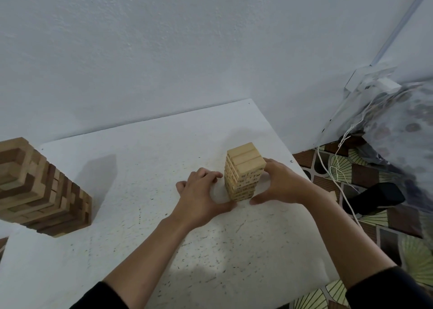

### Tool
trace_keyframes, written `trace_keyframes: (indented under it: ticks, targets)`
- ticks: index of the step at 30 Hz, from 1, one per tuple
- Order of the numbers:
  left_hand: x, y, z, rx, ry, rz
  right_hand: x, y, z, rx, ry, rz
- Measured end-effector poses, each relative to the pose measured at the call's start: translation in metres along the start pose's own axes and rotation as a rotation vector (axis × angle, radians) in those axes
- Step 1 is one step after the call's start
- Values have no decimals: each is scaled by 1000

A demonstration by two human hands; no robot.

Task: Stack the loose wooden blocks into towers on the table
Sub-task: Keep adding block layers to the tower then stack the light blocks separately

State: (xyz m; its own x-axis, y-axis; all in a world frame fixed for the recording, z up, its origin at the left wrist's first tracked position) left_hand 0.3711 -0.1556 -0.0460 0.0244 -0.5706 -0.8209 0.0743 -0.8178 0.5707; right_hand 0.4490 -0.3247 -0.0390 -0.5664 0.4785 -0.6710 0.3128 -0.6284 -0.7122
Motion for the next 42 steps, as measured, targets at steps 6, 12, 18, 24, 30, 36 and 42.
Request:
trace_keyframes:
  ticks: [6,12,18,24,30,36,42]
  targets:
    - [0,4,-3,37,10,-3,0,-12,1,-32,12,4]
    - [3,11,-4,60,16,15,-1,-18,-1,-17,12,-27]
    - [3,13,-5,56,20,14,1,-20,-3,2,33,-37]
    - [4,13,-10,23,-13,-42,2,-22,-5,6,27,-55]
    - [5,16,-12,47,-33,-57,3,-26,-4,2,8,-62]
    - [6,16,-13,59,-38,-50,5,-27,-3,1,4,-67]
    - [3,10,-13,59,-42,-45,8,-34,-4,-15,3,-62]
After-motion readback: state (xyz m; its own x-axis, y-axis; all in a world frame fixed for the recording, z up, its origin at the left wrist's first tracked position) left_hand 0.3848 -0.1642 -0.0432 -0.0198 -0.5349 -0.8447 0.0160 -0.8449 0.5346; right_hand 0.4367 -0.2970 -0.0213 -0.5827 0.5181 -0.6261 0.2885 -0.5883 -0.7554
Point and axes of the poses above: each hand's wrist, its own z-axis away from the middle knuckle, its own x-axis out of the palm, y = z × x, the point moved 10 cm from there along -z, towards the middle knuckle, and after that the axes turned 5 degrees about -z, right-handed, at the moved point
